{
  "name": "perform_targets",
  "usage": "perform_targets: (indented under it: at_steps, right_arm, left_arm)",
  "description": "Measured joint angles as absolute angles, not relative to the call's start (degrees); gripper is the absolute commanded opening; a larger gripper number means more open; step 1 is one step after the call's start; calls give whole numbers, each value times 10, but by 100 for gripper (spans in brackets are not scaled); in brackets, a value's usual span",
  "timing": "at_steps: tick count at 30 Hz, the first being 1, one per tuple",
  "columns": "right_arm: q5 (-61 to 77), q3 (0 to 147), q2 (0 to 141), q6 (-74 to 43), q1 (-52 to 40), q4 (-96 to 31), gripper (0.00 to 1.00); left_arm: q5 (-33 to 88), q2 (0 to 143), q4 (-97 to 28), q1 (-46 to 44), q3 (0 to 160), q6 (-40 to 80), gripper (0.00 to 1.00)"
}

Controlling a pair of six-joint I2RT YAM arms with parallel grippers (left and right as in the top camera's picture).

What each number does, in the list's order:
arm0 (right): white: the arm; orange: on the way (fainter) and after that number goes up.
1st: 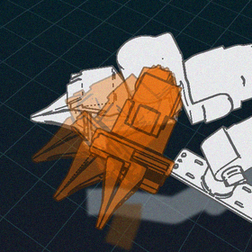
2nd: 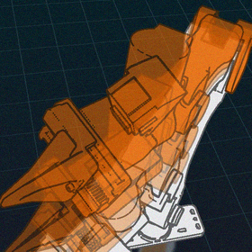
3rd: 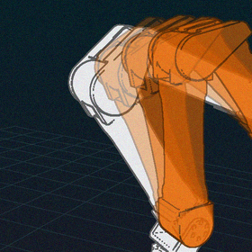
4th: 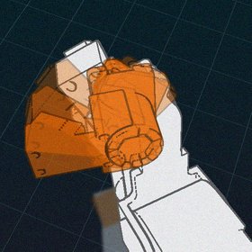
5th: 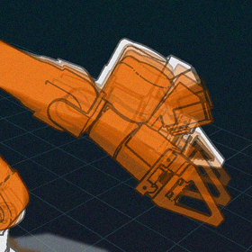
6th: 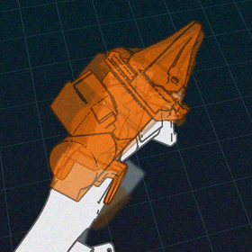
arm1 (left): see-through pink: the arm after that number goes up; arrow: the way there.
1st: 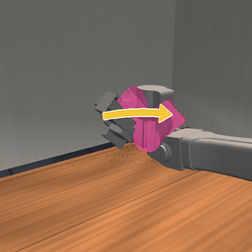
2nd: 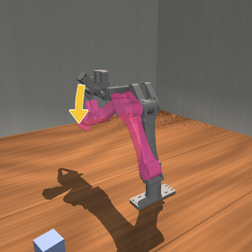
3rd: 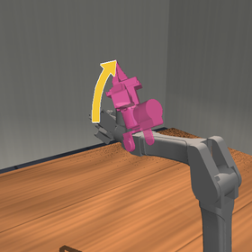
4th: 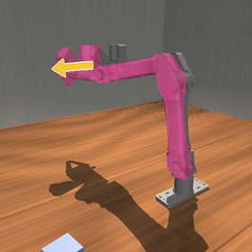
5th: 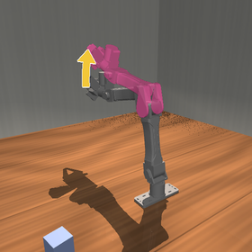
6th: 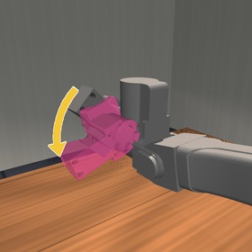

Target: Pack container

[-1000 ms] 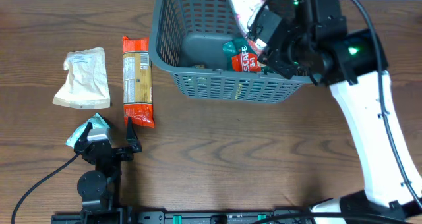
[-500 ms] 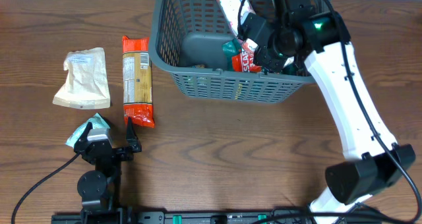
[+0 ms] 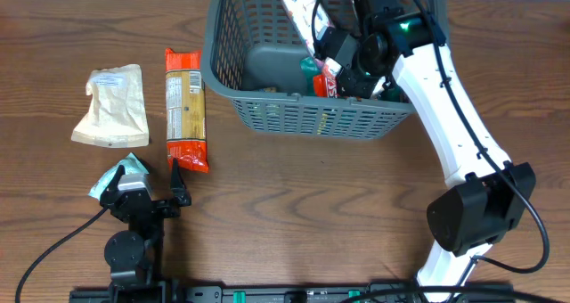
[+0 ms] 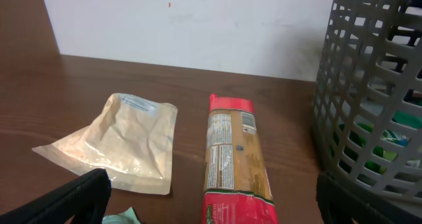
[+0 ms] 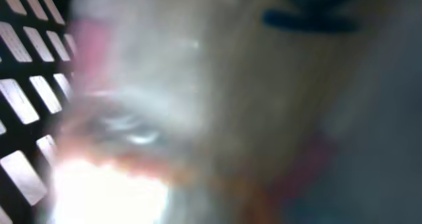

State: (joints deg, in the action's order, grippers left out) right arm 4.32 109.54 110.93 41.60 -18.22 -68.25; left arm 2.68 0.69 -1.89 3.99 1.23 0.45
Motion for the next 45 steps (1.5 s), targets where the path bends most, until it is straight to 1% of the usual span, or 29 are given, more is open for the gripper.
perform_targets:
  at_steps: [4,11,12,14,18,20,25,27,30,34,39,45]
  right_arm:
    - [43,1095,1109,413,-181,-668,97]
    - [44,1095,1109,393,-180,-648,97]
    - [43,1095,1109,385,-180,-643,99]
    - [41,1096,1109,361,-180,-631,99]
    - [-4,1127,1109,281,-180,-616,99]
    - [-55,1165,1109,223,-180,-624,99]
    - [-205,1265,1088,55,-169,-697,99]
    - [-248,1294,1068,-18,-151,-737,99]
    - [-289,1317,1023,-131,-97,-783,99]
    - [-305,1323,974,-215,-24,-814,99]
    - [-300,1324,942,-261,50,-836,99]
    - [-294,1324,941,-277,100,-858,99]
  left_arm:
    - [27,7,-19,40,12,4,99]
    - [27,7,-19,40,12,4,99]
    - [27,7,-19,40,12,4,99]
    - [27,7,-19,40,12,4,99]
    - [27,7,-19,40,12,4,99]
    - [27,7,-19,40,12,4,98]
    - [27,7,-19,40,12,4,98]
    - [27,7,-19,40,12,4,99]
    - [27,7,-19,40,12,4,99]
    - [27,7,-19,40,12,4,99]
    - [27,7,-19,40,12,4,99]
    - [27,7,-19,40,12,4,99]
